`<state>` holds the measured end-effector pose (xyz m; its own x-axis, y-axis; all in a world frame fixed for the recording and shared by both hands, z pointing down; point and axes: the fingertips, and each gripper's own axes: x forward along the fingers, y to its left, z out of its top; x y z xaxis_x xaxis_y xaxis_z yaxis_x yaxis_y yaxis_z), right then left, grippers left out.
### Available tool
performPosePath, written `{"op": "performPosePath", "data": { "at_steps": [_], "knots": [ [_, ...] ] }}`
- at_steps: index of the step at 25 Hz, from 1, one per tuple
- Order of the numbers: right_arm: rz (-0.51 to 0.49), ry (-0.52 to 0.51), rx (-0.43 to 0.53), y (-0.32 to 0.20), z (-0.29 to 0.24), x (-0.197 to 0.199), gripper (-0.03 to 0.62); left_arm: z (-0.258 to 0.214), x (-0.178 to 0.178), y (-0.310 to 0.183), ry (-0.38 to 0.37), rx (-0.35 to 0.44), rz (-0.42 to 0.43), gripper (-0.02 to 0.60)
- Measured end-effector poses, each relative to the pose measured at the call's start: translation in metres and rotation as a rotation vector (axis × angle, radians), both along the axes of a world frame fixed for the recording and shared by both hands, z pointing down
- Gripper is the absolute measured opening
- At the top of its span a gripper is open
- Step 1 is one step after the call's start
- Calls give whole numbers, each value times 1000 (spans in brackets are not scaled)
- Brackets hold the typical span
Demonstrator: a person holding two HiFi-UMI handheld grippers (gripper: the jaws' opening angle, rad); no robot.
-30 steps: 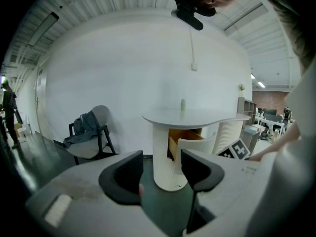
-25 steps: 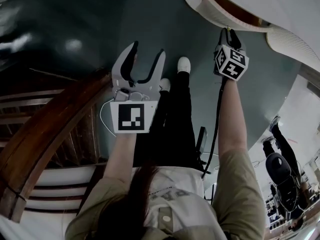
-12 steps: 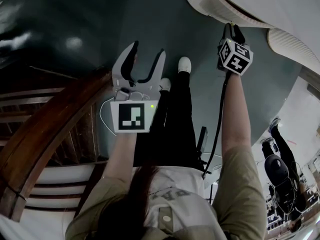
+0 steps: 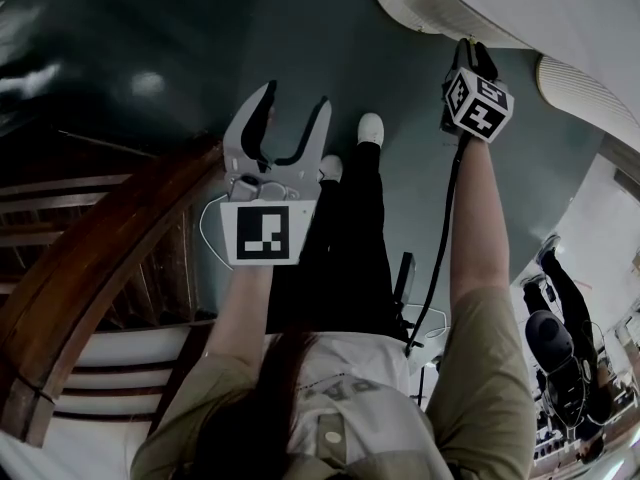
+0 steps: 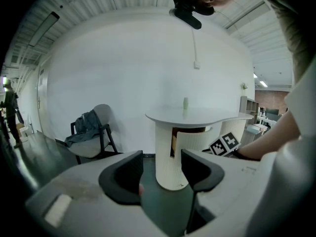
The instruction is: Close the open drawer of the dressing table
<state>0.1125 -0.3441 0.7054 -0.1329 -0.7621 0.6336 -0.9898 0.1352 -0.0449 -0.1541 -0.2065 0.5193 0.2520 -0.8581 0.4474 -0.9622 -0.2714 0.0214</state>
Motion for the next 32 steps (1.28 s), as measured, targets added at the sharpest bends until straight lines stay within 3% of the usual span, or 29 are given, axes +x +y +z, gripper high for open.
{"op": "performPosePath", "data": {
  "at_steps": [32],
  "knots": [
    [53,25,15,-54,-8,8,112,6,-8,-7,-15,-25,-23,255]
  ]
}}
